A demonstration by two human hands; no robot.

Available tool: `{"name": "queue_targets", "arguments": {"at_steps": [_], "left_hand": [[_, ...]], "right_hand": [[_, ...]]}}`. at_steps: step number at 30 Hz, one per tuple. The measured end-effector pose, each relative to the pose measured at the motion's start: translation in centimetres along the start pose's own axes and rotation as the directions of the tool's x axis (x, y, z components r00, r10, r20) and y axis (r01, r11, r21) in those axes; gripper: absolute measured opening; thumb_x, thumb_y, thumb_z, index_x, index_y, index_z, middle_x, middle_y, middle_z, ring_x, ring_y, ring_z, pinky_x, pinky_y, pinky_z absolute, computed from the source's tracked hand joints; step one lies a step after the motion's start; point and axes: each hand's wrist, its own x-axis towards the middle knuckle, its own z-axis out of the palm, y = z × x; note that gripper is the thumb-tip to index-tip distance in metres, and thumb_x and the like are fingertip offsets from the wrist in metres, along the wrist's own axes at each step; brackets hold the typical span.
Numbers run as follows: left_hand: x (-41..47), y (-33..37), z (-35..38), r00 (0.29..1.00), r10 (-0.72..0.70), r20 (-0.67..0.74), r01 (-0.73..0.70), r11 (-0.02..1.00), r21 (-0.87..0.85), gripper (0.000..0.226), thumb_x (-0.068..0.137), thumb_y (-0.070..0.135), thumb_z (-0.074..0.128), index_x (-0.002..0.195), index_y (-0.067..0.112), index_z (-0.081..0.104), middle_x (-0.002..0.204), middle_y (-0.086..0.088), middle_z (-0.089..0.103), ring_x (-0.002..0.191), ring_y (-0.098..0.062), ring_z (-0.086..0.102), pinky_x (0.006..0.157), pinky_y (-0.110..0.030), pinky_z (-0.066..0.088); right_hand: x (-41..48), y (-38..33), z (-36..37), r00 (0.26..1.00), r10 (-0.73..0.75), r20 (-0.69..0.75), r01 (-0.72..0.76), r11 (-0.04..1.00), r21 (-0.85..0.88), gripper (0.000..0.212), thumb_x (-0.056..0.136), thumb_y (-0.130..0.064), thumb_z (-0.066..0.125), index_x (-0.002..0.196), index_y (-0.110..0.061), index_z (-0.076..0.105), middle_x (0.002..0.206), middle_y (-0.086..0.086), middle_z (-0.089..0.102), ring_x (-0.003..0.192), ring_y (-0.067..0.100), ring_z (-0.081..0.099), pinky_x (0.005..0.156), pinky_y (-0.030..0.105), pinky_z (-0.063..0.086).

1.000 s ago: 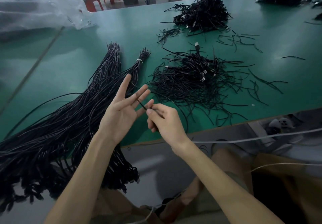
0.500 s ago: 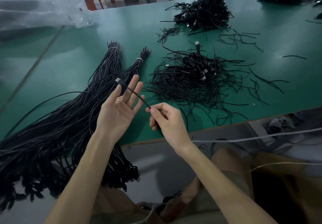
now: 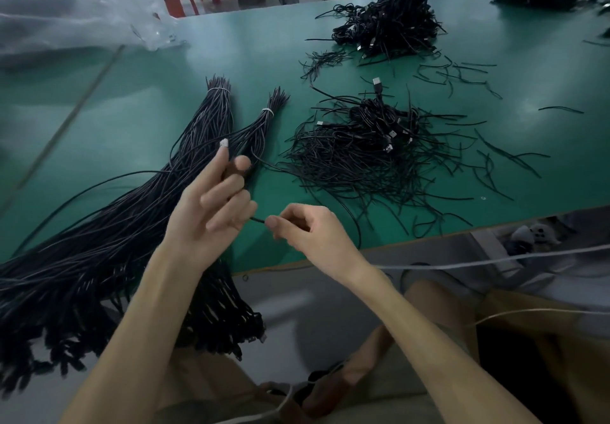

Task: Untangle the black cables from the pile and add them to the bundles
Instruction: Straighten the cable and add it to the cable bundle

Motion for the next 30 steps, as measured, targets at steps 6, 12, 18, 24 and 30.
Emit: {"name": "queue_targets", "arguments": {"at_steps": [6,12,18,24,30], "left_hand": [[-2.4,1.8,2.3,0.977,-0.129,0.172,-0.027,0.721,0.693,0.045,0.108,0.047,0.043,0.097,0.014,0.071,0.059,0.000,0.065,0.042,-0.014,0.047,0.046,-0.021,0.038],[-2.3,0.0,3.7,0.931,-0.365,0.009,-0.010,-0.003,1.000,0.052,0.095,0.072,0.043,0.106,0.031,0.072,0.088,0.012,0.072,0.073,-0.011,0.065,0.076,-0.033,0.056],[-1.1,-1.4,2.0,0.983,0.148,-0.111,0.092,0.131,0.987,0.037,0.097,0.053,0.044,0.120,0.033,0.066,0.091,0.021,0.064,0.077,-0.001,0.056,0.076,-0.025,0.045],[-0.9,-3.8,2.1,0.974,0.223,-0.042,-0.113,0.639,0.761,0.054,0.105,0.044,0.036,0.146,0.013,0.051,0.148,0.002,0.058,0.143,-0.017,0.049,0.117,-0.031,0.038],[-0.2,-2.9,3.8,0.962,0.249,-0.113,-0.214,0.944,0.252,0.059,0.108,0.047,0.026,0.147,0.011,0.051,0.150,-0.004,0.057,0.140,-0.021,0.052,0.109,-0.028,0.047]], "right_hand": [[1.8,-2.0,-3.4,0.989,0.030,0.141,0.006,0.970,-0.245,0.074,0.085,-0.068,0.064,0.059,-0.005,0.037,0.056,0.001,0.029,0.052,0.012,0.024,0.051,0.031,0.019],[3.0,-4.1,-5.0,0.989,0.076,0.130,-0.090,0.990,0.112,0.062,0.104,-0.046,0.055,0.052,-0.020,0.034,0.047,-0.005,0.029,0.043,0.014,0.021,0.046,0.022,0.023],[1.8,-5.1,-3.7,0.997,-0.069,0.029,0.063,0.981,0.185,0.061,0.108,-0.036,0.050,0.064,0.006,0.049,0.054,0.009,0.032,0.044,0.012,0.025,0.046,0.018,0.026],[0.8,-4.9,-1.6,0.994,-0.098,-0.045,0.107,0.953,0.283,0.059,0.110,-0.030,0.045,0.064,0.008,0.050,0.055,0.007,0.029,0.044,0.013,0.023,0.045,0.026,0.019],[0.2,-3.2,0.5,0.998,-0.066,0.021,0.063,0.989,0.132,0.060,0.107,-0.041,0.050,0.053,-0.018,0.038,0.048,-0.007,0.035,0.044,0.011,0.028,0.048,0.022,0.026]]}}
